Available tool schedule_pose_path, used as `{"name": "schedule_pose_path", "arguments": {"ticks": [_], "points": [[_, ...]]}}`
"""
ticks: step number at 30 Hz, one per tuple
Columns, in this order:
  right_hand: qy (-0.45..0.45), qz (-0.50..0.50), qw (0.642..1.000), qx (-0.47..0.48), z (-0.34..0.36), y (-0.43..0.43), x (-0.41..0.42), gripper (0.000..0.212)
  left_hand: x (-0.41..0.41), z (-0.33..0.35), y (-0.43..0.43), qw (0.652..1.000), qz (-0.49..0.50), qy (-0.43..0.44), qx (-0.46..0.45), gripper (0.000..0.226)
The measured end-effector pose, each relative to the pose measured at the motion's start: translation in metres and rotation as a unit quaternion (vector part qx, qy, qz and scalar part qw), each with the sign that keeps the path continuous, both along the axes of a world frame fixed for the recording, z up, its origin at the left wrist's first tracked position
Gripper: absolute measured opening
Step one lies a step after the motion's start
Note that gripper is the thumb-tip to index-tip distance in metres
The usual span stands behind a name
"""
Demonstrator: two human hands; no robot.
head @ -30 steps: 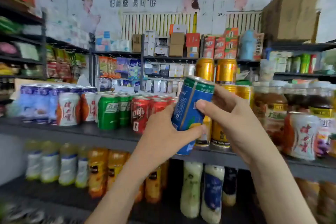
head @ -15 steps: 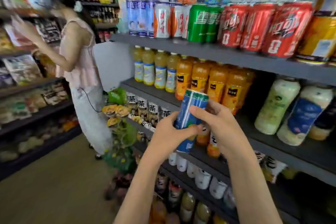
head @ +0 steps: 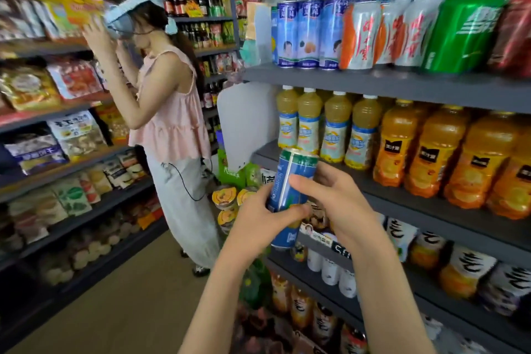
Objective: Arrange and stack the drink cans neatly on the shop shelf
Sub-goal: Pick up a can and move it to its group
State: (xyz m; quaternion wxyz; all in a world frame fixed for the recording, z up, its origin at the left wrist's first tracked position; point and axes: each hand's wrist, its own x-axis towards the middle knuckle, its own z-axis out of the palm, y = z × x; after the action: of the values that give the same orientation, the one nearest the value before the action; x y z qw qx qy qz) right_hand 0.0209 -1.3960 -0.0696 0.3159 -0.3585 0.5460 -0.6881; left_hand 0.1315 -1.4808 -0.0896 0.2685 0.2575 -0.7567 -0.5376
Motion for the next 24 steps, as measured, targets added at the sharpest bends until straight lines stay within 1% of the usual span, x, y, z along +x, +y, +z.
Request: {"name": "schedule_pose_path", "arguments": {"ticks": [2, 4, 6, 8, 11, 14, 17, 19, 21, 24], "points": [[0.002, -0.026, 1.000, -0.013, 0.005, -0.024, 0.001, 0.026, -0.003, 0.006, -0.029, 1.000, -0.020, -0.001, -0.014, 0.033], [0.010, -0.054, 0.998, -0.017, 0.009, -0.040, -0.003, 0.027, -0.013, 0.012, -0.052, 0.998, -0.035, -0.012, -0.051, 0.039], [0.026, -0.086, 0.996, -0.015, 0.016, -0.051, -0.012, 0.027, -0.027, 0.018, -0.070, 0.994, -0.052, -0.028, -0.095, 0.040], [0.040, -0.113, 0.993, -0.020, 0.023, -0.058, -0.024, 0.026, -0.044, 0.026, -0.083, 0.992, -0.078, -0.023, -0.101, 0.036], [0.069, -0.153, 0.985, -0.043, 0.036, -0.065, -0.044, 0.026, -0.073, 0.043, -0.095, 0.987, -0.113, 0.005, -0.111, 0.031], [0.109, -0.172, 0.977, -0.057, 0.054, -0.072, -0.063, 0.026, -0.096, 0.062, -0.105, 0.983, -0.118, 0.033, -0.136, 0.027], [0.124, -0.160, 0.976, -0.086, 0.071, -0.081, -0.076, 0.041, -0.110, 0.084, -0.124, 0.981, -0.121, 0.079, -0.130, 0.026], [0.145, -0.179, 0.969, -0.085, 0.080, -0.088, -0.083, 0.047, -0.117, 0.104, -0.147, 0.979, -0.112, 0.116, -0.124, 0.024], [0.173, -0.209, 0.960, -0.071, 0.087, -0.097, -0.091, 0.040, -0.123, 0.126, -0.176, 0.975, -0.090, 0.154, -0.130, 0.030], [0.202, -0.237, 0.948, -0.066, 0.094, -0.110, -0.100, 0.029, -0.135, 0.150, -0.225, 0.970, -0.049, 0.196, -0.139, 0.048]]}}
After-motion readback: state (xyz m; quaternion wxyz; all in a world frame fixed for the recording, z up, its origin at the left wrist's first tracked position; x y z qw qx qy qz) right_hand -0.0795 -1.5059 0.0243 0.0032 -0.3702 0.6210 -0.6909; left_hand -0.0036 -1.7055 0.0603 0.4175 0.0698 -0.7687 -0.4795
